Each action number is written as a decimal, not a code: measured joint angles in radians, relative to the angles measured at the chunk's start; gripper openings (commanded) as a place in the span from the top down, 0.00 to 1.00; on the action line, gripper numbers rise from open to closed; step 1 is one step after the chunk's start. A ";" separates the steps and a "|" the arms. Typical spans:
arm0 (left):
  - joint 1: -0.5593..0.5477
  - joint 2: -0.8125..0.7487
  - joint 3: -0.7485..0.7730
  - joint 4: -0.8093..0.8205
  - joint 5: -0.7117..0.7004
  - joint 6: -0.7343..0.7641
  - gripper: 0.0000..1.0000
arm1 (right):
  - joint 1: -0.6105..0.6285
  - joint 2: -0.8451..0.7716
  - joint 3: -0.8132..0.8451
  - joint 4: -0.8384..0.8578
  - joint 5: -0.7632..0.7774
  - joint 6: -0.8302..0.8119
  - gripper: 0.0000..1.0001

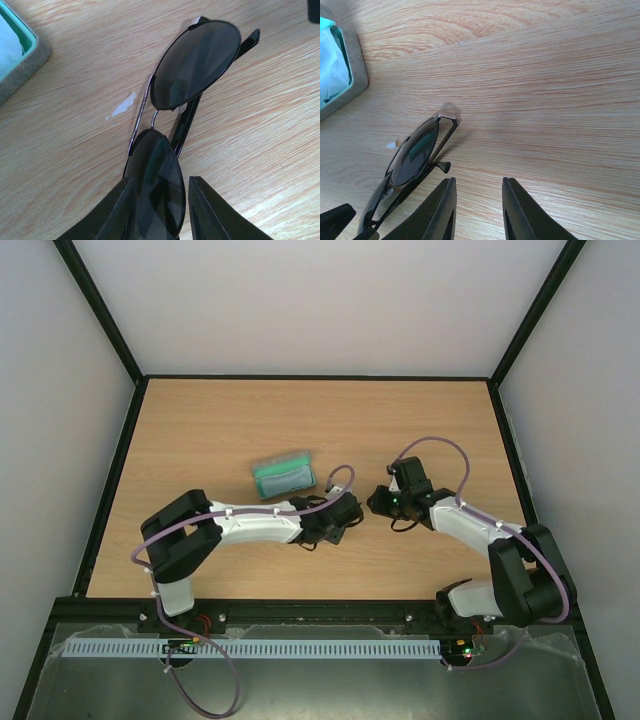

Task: Organize the sunglasses
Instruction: Pick up the sunglasses from the center of the board, then adjust the sunglasses case at the center of the board, then place the sunglasses in the sunglasses case.

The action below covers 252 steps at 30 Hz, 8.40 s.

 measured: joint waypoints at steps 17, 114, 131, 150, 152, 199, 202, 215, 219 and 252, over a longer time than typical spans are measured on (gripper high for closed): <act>-0.006 0.037 0.047 -0.026 -0.044 0.011 0.88 | -0.006 0.028 -0.002 0.023 -0.018 0.000 0.73; 0.317 -0.444 -0.660 0.411 0.223 -0.258 0.80 | 0.047 0.063 0.140 0.035 -0.001 0.055 0.99; 0.584 -0.201 -0.557 0.650 0.186 -0.279 0.85 | 0.150 0.167 0.452 -0.133 0.150 -0.109 0.99; 0.675 0.097 -0.212 0.657 0.284 -0.198 0.87 | 0.319 0.328 0.704 -0.219 0.417 -0.225 0.99; 0.676 0.111 -0.198 0.665 0.306 -0.195 0.87 | 0.323 0.360 0.759 -0.232 0.418 -0.217 0.99; 0.773 -0.071 -0.578 0.987 0.592 -0.249 0.70 | 0.502 1.112 1.537 -0.829 1.102 -0.341 0.99; 0.777 -0.071 -0.578 0.988 0.599 -0.249 0.70 | 0.501 1.127 1.537 -0.832 1.123 -0.356 0.99; 0.783 -0.071 -0.578 1.002 0.613 -0.249 0.70 | 0.500 1.181 1.539 -0.832 1.145 -0.379 0.99; 0.787 -0.071 -0.581 1.003 0.613 -0.249 0.70 | 0.500 1.204 1.544 -0.831 1.148 -0.382 0.93; 0.726 0.027 -0.459 0.970 0.595 -0.245 0.76 | 0.262 0.503 1.088 -0.498 0.539 -0.235 0.61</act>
